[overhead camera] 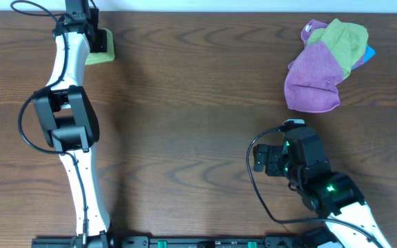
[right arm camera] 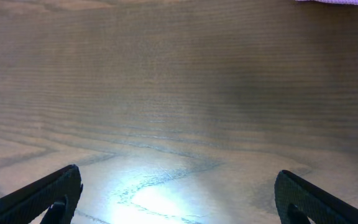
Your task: Fold the cloth
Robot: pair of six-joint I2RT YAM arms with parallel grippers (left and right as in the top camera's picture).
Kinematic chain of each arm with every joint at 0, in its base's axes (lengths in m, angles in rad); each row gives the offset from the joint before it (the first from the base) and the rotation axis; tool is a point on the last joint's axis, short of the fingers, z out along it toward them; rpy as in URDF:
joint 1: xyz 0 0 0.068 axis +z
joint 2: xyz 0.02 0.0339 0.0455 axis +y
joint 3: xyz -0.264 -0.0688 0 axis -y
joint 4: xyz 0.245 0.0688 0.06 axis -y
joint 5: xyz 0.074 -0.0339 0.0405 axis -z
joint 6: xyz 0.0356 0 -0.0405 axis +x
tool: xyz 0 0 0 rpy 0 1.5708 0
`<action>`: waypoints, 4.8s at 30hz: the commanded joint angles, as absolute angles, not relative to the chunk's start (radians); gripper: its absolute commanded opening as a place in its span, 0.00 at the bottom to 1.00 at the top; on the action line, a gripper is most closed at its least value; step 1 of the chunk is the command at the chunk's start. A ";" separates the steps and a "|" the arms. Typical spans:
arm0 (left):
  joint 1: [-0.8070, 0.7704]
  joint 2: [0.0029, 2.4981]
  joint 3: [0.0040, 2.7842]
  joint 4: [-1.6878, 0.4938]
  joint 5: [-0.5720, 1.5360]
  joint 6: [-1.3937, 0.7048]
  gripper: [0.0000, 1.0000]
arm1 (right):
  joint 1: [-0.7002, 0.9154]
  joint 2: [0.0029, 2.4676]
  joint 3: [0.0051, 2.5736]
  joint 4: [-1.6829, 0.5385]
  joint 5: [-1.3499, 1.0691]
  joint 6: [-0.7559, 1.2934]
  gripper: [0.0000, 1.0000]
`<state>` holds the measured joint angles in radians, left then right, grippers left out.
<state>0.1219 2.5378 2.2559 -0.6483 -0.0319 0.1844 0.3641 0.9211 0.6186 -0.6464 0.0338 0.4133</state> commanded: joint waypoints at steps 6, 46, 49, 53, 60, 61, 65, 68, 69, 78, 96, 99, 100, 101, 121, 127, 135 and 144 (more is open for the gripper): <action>0.083 2.305 2.279 -0.664 0.018 0.095 0.06 | 0.367 0.921 0.614 -0.646 0.105 0.425 0.99; -0.400 1.397 2.246 -1.573 -0.228 -0.241 0.44 | 0.367 0.921 0.614 -0.646 0.366 0.403 0.99; -0.400 1.360 2.246 -1.573 -0.228 -0.240 0.59 | 0.367 0.921 0.614 -0.646 0.366 0.403 0.99; -0.400 1.324 2.246 -1.568 -0.228 -0.240 0.95 | 0.367 0.921 0.614 -0.646 0.366 0.403 0.99; -0.400 1.293 2.246 -1.610 -0.202 -0.263 0.95 | 0.367 0.921 0.614 -0.646 0.366 0.403 0.99; -0.400 1.291 2.246 -1.615 -0.168 -0.267 0.95 | 0.367 0.921 0.614 -0.646 0.366 0.403 0.99; -0.400 1.290 2.246 -1.666 -0.107 -0.266 0.95 | 0.367 0.921 0.614 -0.646 0.366 0.403 0.99; -0.400 1.290 2.246 -1.687 -0.107 -0.266 0.95 | 0.367 0.921 0.614 -0.646 0.366 0.403 0.99; -0.400 1.291 2.246 -1.689 -0.107 -0.266 0.95 | 0.367 0.921 0.614 -0.646 0.366 0.403 0.99; -0.400 1.285 2.246 -1.689 -0.132 -0.257 0.96 | 0.367 0.921 0.614 -0.646 0.366 0.403 0.99; -0.021 0.669 1.770 -1.375 -0.192 -0.156 0.96 | 0.367 0.921 0.614 -0.646 0.366 0.403 0.99; 0.022 0.552 1.604 -1.281 -0.199 -0.153 0.95 | 0.367 0.921 0.614 -0.646 0.366 0.403 0.99; 0.036 0.518 1.552 -1.253 -0.203 -0.153 0.95 | 0.367 0.921 0.614 -0.646 0.366 0.403 0.99; 0.053 0.481 1.495 -1.223 -0.207 -0.153 0.96 | 0.367 0.921 0.614 -0.646 0.366 0.403 0.99; 0.102 0.080 0.643 -0.678 -0.166 -0.163 0.95 | 0.367 0.921 0.614 -0.646 0.366 0.403 0.99; 0.095 0.054 0.524 -0.623 -0.098 -0.165 0.95 | 0.367 0.921 0.614 -0.646 0.366 0.403 0.99; 0.093 0.003 0.355 -0.522 -0.078 -0.165 0.95 | 0.367 0.921 0.614 -0.646 0.366 0.403 0.99; 0.093 0.004 0.295 -0.431 -0.119 -0.223 0.96 | 0.367 0.921 0.614 -0.646 0.366 0.403 0.99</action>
<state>0.0956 0.0147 0.2974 -0.4374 -0.1093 -0.2386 0.3641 0.9211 0.6151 -0.6464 0.3496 0.4095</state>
